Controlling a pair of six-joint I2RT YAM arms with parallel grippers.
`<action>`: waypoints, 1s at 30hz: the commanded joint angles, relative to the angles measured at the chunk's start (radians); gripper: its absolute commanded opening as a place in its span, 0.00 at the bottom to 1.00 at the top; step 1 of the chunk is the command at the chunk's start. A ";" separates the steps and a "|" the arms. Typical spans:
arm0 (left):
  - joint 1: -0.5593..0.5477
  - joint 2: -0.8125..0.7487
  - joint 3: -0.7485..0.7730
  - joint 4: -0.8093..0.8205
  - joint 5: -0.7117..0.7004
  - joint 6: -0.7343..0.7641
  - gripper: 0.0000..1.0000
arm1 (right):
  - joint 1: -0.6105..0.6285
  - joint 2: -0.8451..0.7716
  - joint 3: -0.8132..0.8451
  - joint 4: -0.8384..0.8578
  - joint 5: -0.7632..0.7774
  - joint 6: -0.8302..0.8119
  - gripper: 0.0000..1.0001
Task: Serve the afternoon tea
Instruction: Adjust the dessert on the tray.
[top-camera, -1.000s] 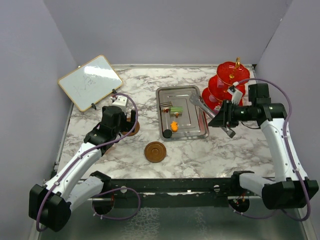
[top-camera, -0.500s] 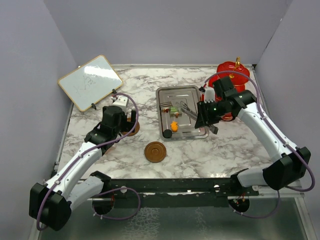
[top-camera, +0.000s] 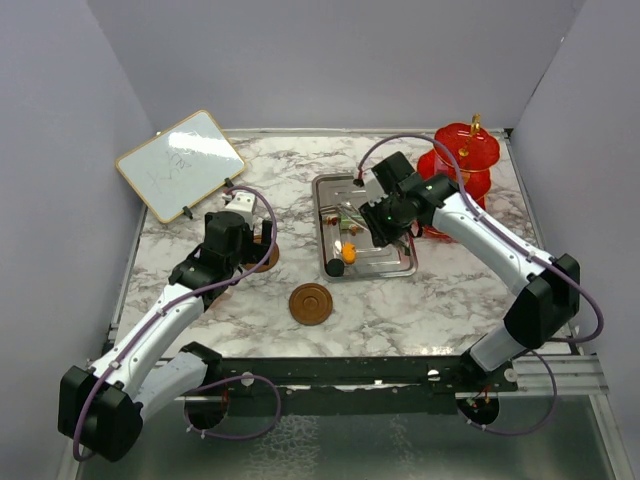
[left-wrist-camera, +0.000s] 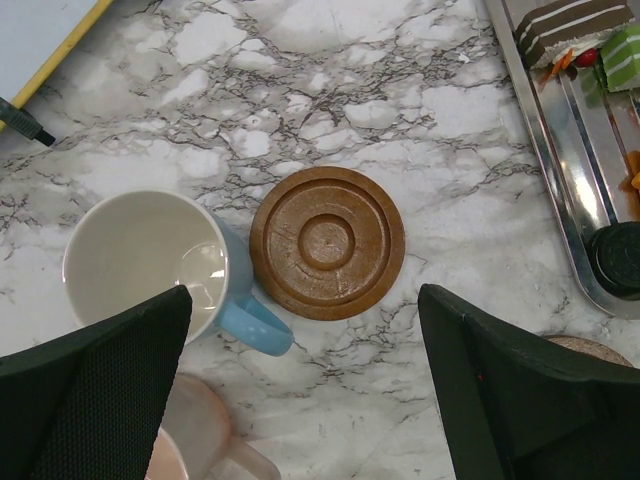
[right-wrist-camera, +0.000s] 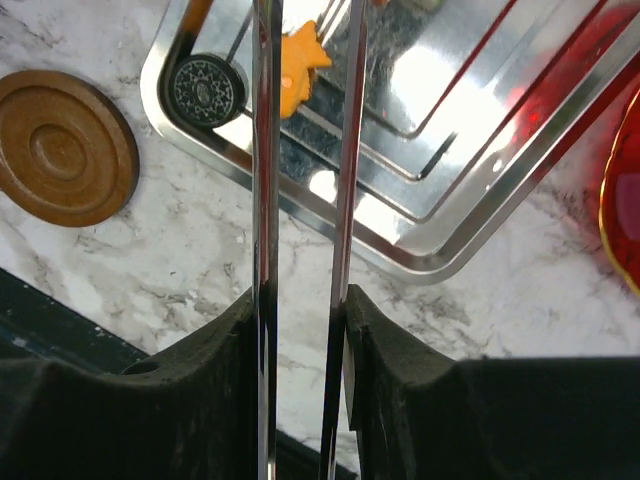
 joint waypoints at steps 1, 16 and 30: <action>0.004 -0.015 0.012 0.015 -0.025 0.008 0.99 | 0.056 0.019 0.023 0.167 0.092 -0.131 0.33; 0.005 -0.036 0.009 0.014 -0.046 0.013 0.99 | 0.074 0.006 -0.138 0.354 0.077 -0.500 0.30; 0.004 -0.045 0.007 0.014 -0.050 0.015 0.99 | 0.074 0.122 -0.070 0.288 0.155 -0.480 0.39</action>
